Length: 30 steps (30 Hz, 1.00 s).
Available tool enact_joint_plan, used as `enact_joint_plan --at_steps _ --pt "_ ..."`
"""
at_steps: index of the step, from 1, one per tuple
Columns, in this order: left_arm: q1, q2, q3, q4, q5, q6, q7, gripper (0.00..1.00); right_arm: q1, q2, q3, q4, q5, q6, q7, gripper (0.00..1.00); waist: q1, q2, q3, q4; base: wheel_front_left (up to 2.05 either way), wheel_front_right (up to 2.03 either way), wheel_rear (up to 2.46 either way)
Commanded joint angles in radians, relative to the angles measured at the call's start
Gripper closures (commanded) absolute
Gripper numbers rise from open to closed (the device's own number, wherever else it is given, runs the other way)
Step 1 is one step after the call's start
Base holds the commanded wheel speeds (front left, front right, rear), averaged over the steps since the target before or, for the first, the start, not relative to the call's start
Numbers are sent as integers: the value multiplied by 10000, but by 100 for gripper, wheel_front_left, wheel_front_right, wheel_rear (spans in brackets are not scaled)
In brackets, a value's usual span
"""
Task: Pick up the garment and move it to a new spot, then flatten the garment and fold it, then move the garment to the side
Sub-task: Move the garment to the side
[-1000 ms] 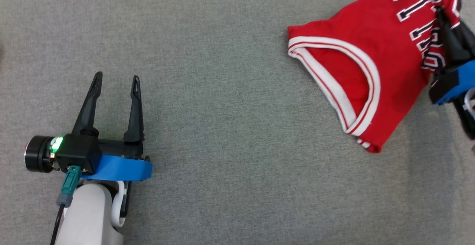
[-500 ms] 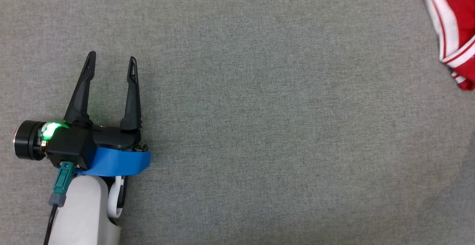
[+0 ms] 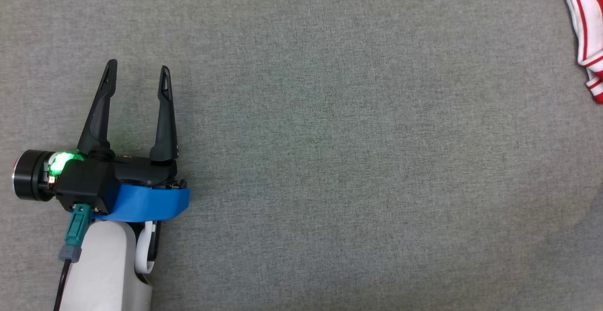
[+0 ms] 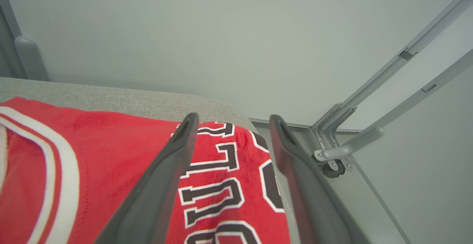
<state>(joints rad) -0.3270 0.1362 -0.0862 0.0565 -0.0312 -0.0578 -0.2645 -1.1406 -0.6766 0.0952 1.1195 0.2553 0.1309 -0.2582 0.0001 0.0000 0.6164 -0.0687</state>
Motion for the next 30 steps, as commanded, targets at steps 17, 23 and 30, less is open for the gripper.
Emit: enact_joint_plan --at_steps 17,23,30 --pt "1056 -233 271 691 -533 138 2 0 2946 1164 -300 -4200 -185 -2 -69 0 -1 0 -2548 318 0 0 0" --pt "1783 -297 450 951 -663 117 2 0 5071 2280 175 -5918 -159 -2 -72 0 -1 0 -3688 448 0 0 0" --pt "2523 -375 625 1215 -761 119 2 0 7325 2882 253 -7132 53 -2 -74 0 -1 0 -4699 503 0 0 0"
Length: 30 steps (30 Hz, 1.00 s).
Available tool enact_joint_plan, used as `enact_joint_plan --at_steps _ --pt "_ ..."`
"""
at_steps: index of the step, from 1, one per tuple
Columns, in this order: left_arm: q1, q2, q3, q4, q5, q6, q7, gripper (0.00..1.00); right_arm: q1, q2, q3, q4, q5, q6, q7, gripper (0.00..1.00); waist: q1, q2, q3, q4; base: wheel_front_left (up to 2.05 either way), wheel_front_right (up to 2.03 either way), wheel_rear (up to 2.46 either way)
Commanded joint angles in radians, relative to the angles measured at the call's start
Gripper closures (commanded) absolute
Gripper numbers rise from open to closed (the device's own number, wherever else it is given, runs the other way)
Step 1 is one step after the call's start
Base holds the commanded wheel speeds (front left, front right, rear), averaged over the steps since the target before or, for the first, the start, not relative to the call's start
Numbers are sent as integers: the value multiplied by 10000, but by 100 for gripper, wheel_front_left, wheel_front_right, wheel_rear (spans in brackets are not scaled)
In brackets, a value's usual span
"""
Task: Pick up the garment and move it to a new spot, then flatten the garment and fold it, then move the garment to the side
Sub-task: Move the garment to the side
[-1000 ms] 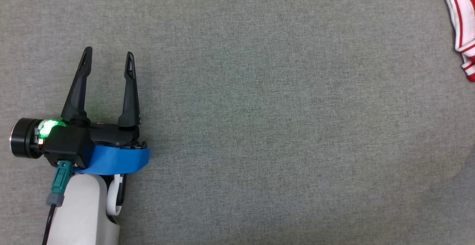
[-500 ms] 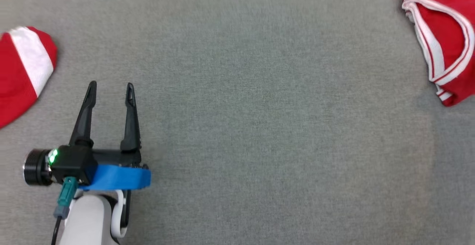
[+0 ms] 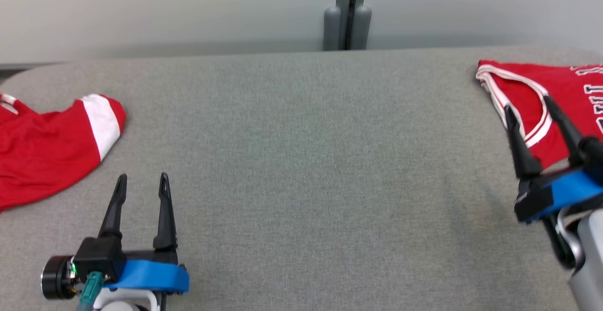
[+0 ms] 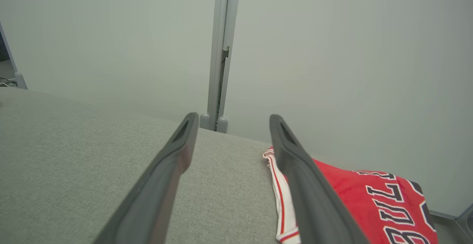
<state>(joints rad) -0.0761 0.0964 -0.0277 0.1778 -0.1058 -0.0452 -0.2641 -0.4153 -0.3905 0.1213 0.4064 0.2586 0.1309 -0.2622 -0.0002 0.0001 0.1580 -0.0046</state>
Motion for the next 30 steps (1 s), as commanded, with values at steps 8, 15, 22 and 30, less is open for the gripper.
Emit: enact_joint_plan --at_steps 8,15,22,30 --pt "566 -96 18 310 -69 -73 -2 0 2267 752 -639 -1330 -61 -2 -32 0 2 -1 -893 -63 0 0 0" --pt "644 -145 17 492 -47 -144 -2 0 3444 1613 -1044 -2283 -428 -2 103 0 2 -1 -1048 -2 0 0 0" --pt "628 -154 -51 639 5 -282 -2 0 4132 2410 -1442 -2835 -725 -1 276 0 2 -1 -1199 104 0 0 0" --pt "667 -197 -107 687 29 -334 -2 0 4539 2985 -1665 -3071 -770 -1 351 0 2 -1 -1256 147 0 0 0"
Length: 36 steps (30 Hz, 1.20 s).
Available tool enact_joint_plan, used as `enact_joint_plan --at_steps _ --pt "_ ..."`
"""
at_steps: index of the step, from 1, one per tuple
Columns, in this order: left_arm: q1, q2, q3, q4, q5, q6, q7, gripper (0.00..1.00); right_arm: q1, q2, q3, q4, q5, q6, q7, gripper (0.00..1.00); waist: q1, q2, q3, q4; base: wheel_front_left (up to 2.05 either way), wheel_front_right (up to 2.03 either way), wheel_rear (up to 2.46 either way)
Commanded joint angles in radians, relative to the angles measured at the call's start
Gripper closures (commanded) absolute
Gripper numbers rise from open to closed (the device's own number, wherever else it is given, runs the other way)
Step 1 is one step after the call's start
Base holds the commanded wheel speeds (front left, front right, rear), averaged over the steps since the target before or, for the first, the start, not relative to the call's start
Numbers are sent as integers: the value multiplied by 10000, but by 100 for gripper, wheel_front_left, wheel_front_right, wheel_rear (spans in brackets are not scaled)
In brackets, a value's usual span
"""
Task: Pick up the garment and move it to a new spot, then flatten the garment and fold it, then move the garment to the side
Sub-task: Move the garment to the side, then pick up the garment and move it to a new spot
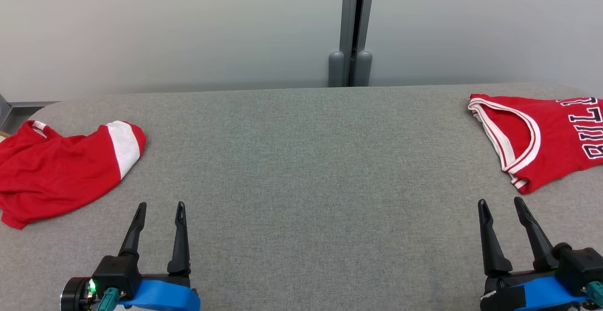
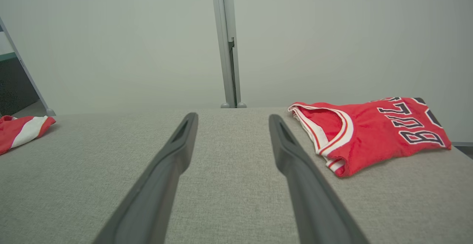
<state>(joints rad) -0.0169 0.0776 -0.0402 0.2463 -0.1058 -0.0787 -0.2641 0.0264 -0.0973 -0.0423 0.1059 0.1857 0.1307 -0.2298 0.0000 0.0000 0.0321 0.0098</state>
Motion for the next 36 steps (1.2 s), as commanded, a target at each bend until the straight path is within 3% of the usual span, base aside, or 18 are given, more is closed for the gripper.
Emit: enact_joint_plan --at_steps 1,23,36 --pt "74 -10 16 9 28 -7 -2 0 145 93 -36 -77 -64 1 43 0 0 0 2 6 0 0 0" --pt "61 -54 219 -7 47 42 -1 0 250 213 61 -47 -149 1 139 0 0 0 37 111 0 0 0" --pt "-67 21 444 -46 92 115 -1 0 144 254 186 20 -58 1 72 0 0 0 192 1359 0 0 0"
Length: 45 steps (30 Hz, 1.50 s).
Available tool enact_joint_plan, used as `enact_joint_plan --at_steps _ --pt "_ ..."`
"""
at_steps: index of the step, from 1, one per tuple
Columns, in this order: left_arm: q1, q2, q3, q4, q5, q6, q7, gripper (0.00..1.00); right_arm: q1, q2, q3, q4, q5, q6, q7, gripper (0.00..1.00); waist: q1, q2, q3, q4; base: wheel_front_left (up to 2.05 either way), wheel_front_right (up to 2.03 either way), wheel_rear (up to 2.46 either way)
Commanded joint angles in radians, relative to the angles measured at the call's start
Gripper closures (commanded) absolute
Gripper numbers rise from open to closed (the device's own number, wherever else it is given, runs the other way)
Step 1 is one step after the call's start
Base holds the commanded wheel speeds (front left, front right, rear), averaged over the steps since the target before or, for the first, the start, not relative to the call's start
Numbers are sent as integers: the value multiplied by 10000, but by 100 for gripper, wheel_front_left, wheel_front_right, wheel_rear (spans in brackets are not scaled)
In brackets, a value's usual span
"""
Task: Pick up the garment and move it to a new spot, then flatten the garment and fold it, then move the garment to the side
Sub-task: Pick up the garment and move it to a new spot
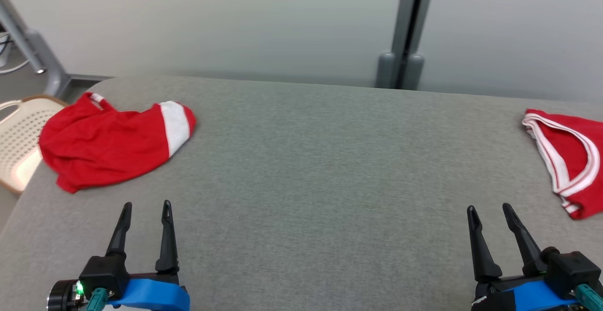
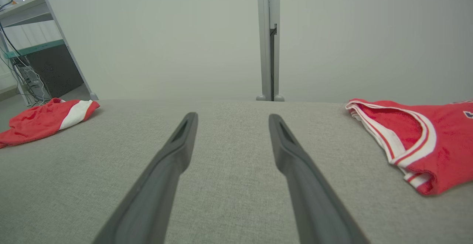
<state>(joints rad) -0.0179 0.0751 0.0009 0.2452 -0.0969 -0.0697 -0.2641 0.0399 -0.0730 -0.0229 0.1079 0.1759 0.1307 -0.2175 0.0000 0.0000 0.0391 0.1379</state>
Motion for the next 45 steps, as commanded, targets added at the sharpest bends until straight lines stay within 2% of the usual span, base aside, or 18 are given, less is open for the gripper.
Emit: enact_joint_plan --at_steps 1,15,24,29,36,40,45 --pt "-71 55 65 -51 -9 36 -1 0 -6 11 -12 16 49 1 -60 0 0 0 144 235 0 0 0" --pt "-39 148 396 -124 -120 107 -1 0 -197 -81 174 231 60 1 -125 0 0 0 333 2409 0 0 0" --pt "120 91 499 -157 -161 150 -1 0 -340 -162 318 290 67 1 -67 0 0 0 424 3272 0 0 0" --pt "134 95 645 -165 -187 135 -1 0 -390 -202 446 307 87 1 -53 0 0 0 457 3310 0 0 0" --pt "-71 -4 746 -178 -314 181 -1 0 -408 -276 408 249 132 1 -38 0 0 0 608 2898 0 0 0" --pt "-759 2 844 -143 -427 99 -1 0 -571 -403 267 67 34 0 37 0 0 0 955 2585 0 0 0" --pt "-2241 290 1181 -137 -509 58 0 0 -929 -669 239 -461 -152 1 266 0 0 0 1759 2002 0 0 0"
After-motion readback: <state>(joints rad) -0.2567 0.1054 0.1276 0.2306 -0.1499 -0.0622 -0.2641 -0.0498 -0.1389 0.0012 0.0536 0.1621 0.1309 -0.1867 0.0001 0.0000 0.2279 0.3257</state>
